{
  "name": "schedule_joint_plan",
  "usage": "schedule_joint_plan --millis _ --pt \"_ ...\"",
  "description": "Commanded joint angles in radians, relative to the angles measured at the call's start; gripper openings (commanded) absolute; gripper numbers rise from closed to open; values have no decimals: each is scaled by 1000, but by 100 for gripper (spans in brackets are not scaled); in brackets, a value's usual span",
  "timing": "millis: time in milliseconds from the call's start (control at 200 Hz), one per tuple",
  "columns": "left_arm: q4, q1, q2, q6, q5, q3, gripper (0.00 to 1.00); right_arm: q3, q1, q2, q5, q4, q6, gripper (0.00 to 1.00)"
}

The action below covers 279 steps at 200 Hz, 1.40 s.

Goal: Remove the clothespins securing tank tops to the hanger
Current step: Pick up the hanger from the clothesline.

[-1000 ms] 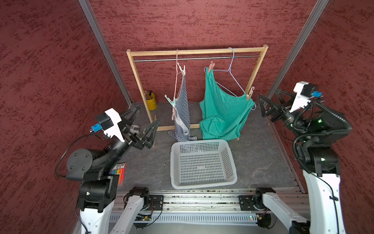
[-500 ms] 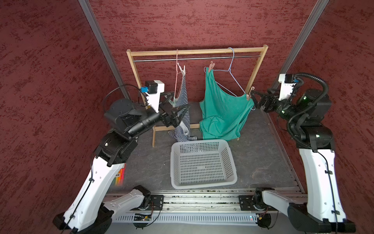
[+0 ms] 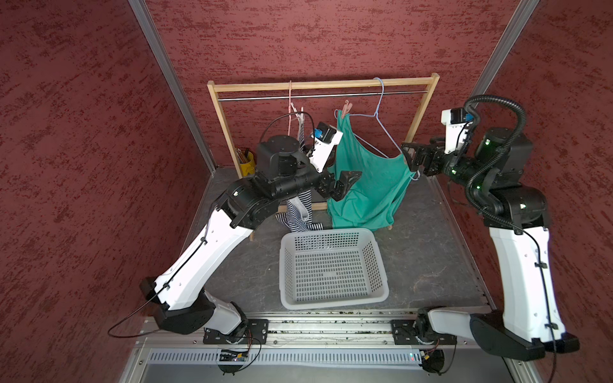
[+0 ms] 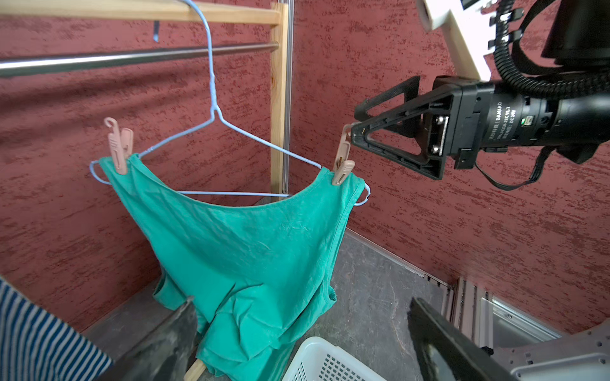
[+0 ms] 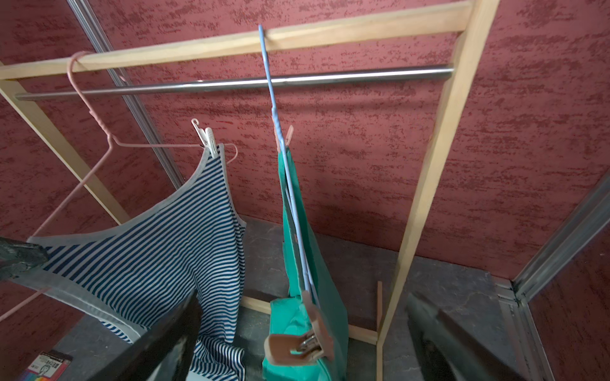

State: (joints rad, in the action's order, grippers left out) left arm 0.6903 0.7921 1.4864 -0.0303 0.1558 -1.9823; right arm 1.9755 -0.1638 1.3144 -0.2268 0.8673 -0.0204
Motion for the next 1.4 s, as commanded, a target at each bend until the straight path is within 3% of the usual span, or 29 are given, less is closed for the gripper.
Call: schedule_joint_plan --millis 0,110,230,501,907,1292,1392 --pt "31 -3 31 27 28 -17 100 43 -49 33 115 103 19 99" --pt "17 -25 40 49 51 7 100 124 -81 80 169 133 22 99" --pt "-4 -47 43 82 112 68 100 376 -115 233 227 237 41 99" --pt "-113 -95 -1 147 192 204 100 551 -147 422 287 223 55 99" --pt "-224 -140 -59 204 252 347 100 505 -195 481 410 89 143 93" --pt "-249 -148 -59 216 260 385 100 508 -197 537 411 102 182 73" --pt "-255 -151 -67 220 260 400 100 507 -198 536 399 91 185 60"
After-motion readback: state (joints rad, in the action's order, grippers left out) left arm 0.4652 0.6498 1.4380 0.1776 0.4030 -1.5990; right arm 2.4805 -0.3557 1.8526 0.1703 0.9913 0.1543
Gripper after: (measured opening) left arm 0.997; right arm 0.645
